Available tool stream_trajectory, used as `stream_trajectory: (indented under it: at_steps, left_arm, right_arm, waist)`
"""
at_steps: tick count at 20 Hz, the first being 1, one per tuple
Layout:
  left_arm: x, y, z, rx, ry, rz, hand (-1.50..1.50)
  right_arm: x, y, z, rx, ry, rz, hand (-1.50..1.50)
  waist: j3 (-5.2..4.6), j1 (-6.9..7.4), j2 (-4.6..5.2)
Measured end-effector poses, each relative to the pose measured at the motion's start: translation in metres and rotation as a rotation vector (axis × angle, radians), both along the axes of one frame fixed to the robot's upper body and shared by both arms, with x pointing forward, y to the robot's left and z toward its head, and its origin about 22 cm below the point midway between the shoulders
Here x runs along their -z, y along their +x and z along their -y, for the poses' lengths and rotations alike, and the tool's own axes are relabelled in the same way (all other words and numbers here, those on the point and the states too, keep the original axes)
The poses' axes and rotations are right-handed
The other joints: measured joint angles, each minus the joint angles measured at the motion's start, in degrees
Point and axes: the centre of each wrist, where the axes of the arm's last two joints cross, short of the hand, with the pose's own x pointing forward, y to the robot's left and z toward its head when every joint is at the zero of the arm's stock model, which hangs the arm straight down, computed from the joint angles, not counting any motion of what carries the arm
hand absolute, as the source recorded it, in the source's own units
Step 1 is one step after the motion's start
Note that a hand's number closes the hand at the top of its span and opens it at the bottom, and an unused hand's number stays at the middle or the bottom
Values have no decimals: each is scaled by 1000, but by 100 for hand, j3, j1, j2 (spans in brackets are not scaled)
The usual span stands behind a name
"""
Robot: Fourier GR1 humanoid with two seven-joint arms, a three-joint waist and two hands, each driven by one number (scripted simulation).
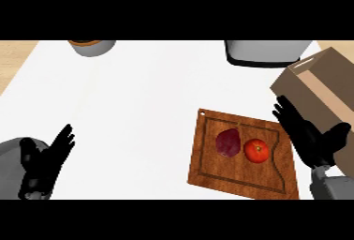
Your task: Pick the tomato from the cutting board and place it in the cardboard box
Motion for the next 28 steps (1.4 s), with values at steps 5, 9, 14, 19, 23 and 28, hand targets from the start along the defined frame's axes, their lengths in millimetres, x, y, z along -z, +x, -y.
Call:
stream_trajectory:
  at_steps: [5, 9, 14, 19, 23, 28]
  left_arm:
    - [-26, 16, 12, -24, -24, 195, 0]
    - [-53, 32, 30, -11, -78, 344, 0]
    - [-72, 42, 52, -1, -108, 413, 0]
    - [-81, 43, 65, 4, -120, 436, 0]
    - [-83, 44, 67, 11, -121, 438, 0]
    - [-91, 45, 63, 10, -120, 440, 0]
  right_arm:
    - [-18, -3, 52, 221, 0, 130, 150]
    - [-23, -25, 105, 389, -256, 124, -150]
    - [-3, -50, 119, 483, -397, 259, -150]
    - [-33, -55, 128, 337, -550, 293, -150]
    - [-64, -54, 136, 135, -693, 180, -150]
    - [-111, -45, 119, -64, -751, 29, -150]
  waist:
    - [38, -228, 40]
    - [24, -298, 65]
    - [43, -272, 90]
    - [37, -256, 93]
    - [26, -232, 96]
    - [23, -230, 88]
